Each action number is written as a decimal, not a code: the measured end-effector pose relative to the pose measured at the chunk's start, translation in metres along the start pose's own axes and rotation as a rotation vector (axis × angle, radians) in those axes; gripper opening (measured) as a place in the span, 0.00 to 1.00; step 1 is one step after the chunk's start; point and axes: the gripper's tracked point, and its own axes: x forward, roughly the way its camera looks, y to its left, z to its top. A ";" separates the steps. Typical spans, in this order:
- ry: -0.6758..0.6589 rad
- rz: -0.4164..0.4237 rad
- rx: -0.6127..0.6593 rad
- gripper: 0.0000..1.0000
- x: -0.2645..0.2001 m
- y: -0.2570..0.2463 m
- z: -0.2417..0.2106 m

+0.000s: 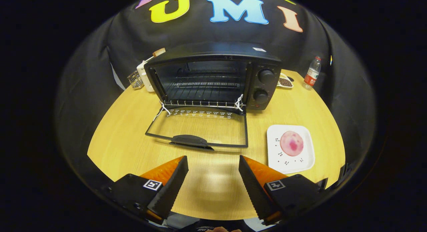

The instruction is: Open the toaster oven, put the food inside, and close the toaster oven door.

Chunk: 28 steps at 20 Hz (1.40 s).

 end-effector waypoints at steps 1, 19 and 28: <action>-0.021 -0.008 -0.011 0.97 -0.008 -0.010 0.003; 0.034 0.004 -0.019 0.98 -0.018 -0.200 0.011; 0.165 0.030 0.067 0.97 0.024 -0.256 -0.012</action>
